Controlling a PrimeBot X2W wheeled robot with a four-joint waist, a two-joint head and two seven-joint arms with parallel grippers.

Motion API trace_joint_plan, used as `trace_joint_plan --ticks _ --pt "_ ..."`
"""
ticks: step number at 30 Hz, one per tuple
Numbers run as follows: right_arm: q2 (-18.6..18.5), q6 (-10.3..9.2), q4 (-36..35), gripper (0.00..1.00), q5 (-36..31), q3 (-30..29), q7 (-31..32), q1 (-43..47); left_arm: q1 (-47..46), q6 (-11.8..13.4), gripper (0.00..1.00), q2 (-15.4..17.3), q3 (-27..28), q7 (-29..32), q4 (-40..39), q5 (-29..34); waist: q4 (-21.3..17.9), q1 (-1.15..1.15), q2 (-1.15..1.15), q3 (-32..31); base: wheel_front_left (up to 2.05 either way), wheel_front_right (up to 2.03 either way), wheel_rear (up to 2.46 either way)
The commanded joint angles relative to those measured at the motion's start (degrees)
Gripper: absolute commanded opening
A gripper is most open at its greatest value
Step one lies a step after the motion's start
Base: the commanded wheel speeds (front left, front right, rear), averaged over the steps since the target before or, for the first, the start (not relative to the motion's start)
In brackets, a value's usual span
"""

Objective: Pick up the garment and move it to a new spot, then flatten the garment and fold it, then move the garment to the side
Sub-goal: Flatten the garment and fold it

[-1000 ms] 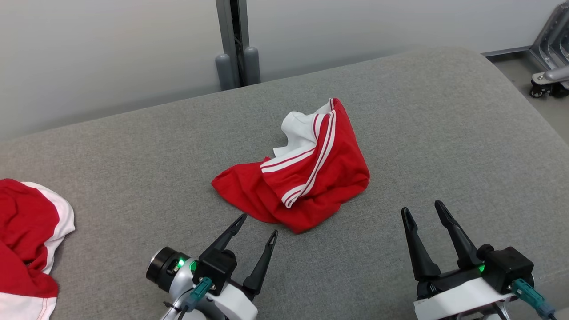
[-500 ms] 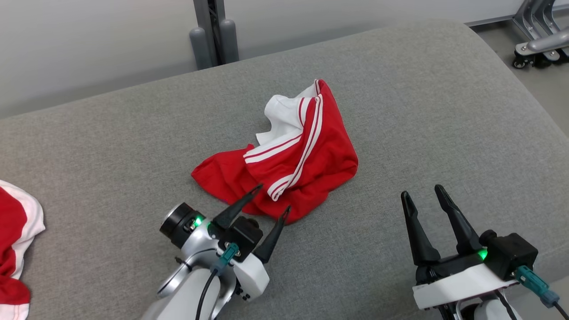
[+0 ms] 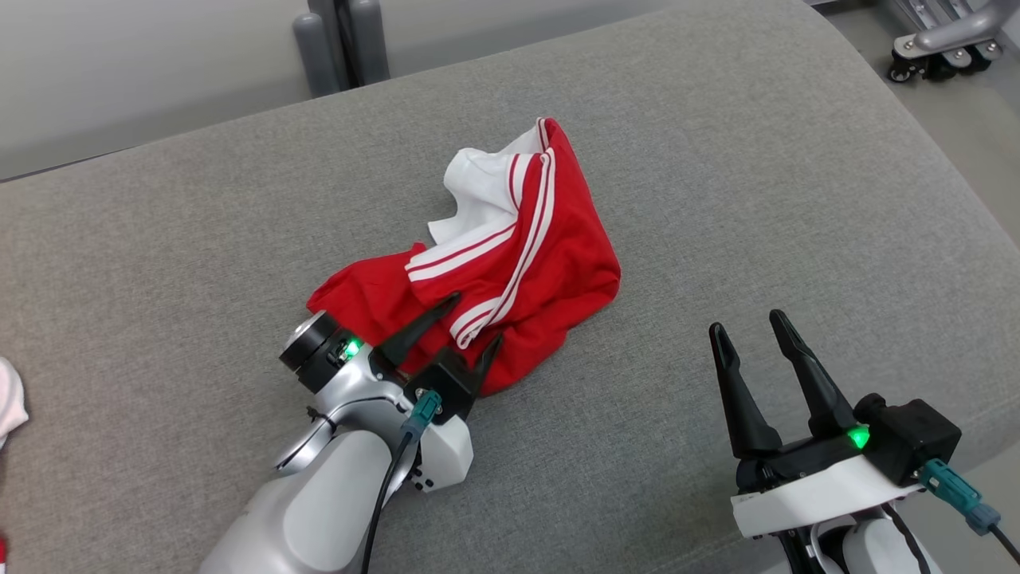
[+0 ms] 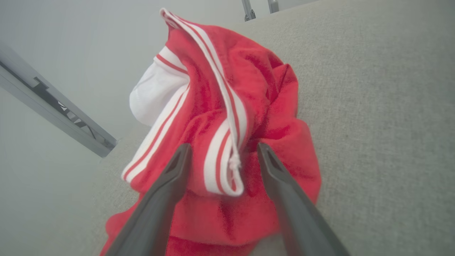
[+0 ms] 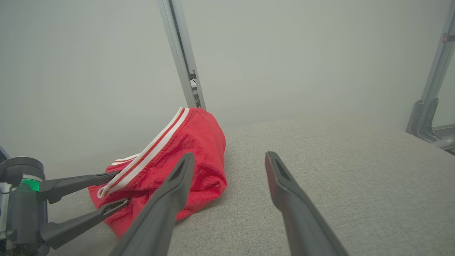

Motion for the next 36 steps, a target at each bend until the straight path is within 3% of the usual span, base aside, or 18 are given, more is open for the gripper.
trace_joint_plan --ticks 1,2,8,12,14,21,24,27,32,36 --pt "-0.33 0.01 0.15 1.0 0.31 -0.04 -0.09 -0.75 -1.39 0.43 0.57 -0.03 -0.27 -0.2 0.29 0.09 -0.52 0.0 0.0 0.3 0.0 0.0 0.0" --pt "-0.33 0.01 0.16 1.0 0.53 -0.01 -0.09 -0.77 -1.71 0.16 0.0 -0.06 -0.55 -0.19 0.52 -0.36 -0.77 0.0 0.0 0.4 0.0 0.0 0.0" --pt "-0.32 0.01 0.35 1.0 1.2 0.29 -0.09 -0.51 -3.17 -2.13 0.0 -0.62 -0.86 -0.19 -1.2 -5.06 -1.96 0.0 0.0 0.18 0.0 0.0 0.0" --pt "-0.32 0.01 0.75 1.0 1.5 0.67 -0.09 0.27 -3.72 -3.69 0.0 -1.1 0.09 -0.2 -3.29 -11.75 -2.5 0.0 0.0 -0.67 0.0 0.0 0.0" --pt "-0.32 0.01 1.0 1.0 1.54 1.08 -0.09 0.52 -4.14 -4.22 0.0 -1.32 -0.17 -0.2 -4.67 -17.57 -2.8 0.0 0.0 -1.26 0.0 0.0 0.0" --pt "-0.31 0.01 2.06 1.0 1.43 2.37 -0.09 0.71 -12.54 -4.65 0.0 -1.26 -9.46 2.2 -12.81 -40.63 -3.65 0.0 0.0 -3.47 0.0 0.0 0.0" --pt "-0.31 0.01 2.43 1.0 1.37 3.13 -0.09 0.89 -18.28 -3.08 0.0 -1.33 -12.3 2.28 -15.55 -48.11 -4.4 0.0 0.0 -4.47 0.0 0.0 0.0" --pt "-0.33 0.01 2.83 1.0 1.44 4.33 -0.09 1.28 -26.6 0.24 0.0 -1.33 -15.25 1.44 -18.02 -56.45 -5.7 0.0 0.0 -5.65 0.0 0.0 0.0" --pt "-0.31 0.01 3.16 1.0 1.62 4.88 -0.08 1.49 -36.02 3.33 0.0 -1.27 -16.79 0.12 -16.95 -62.48 -6.72 0.0 0.0 -6.4 0.0 0.0 0.0" --pt "-0.31 0.01 2.59 1.0 1.58 4.28 -0.08 1.57 -36.72 6.61 0.0 -1.16 -18.58 -0.13 -11.77 -64.62 -6.03 0.0 0.0 -6.5 0.0 0.0 0.0"
